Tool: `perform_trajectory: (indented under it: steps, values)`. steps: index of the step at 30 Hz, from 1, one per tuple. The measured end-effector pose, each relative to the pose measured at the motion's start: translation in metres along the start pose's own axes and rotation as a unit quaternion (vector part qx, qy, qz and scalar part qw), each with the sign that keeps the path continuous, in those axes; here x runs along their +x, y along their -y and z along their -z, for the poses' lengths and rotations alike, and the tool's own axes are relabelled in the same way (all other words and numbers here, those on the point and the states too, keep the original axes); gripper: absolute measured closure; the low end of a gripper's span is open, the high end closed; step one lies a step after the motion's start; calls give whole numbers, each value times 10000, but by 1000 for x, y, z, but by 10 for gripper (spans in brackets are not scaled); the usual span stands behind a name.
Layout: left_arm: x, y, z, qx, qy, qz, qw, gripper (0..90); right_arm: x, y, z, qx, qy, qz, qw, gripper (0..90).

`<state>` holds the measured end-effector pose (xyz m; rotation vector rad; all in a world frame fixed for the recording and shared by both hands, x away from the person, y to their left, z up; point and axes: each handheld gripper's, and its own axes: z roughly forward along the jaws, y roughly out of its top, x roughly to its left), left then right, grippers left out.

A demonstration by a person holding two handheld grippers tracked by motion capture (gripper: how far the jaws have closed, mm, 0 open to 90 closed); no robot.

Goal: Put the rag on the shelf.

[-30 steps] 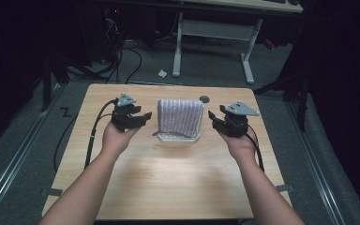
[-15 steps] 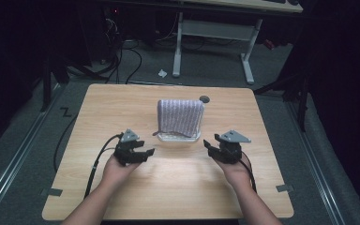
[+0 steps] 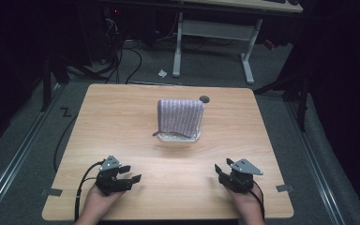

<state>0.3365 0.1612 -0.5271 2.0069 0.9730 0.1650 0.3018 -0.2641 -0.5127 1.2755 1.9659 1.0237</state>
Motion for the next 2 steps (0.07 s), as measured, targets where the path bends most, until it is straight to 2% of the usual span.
perform_trajectory:
  steps: [2]
  values:
    - [0,0,-1,16,24,21,10000,352,3,1,-2,41,-26,31,10000,459]
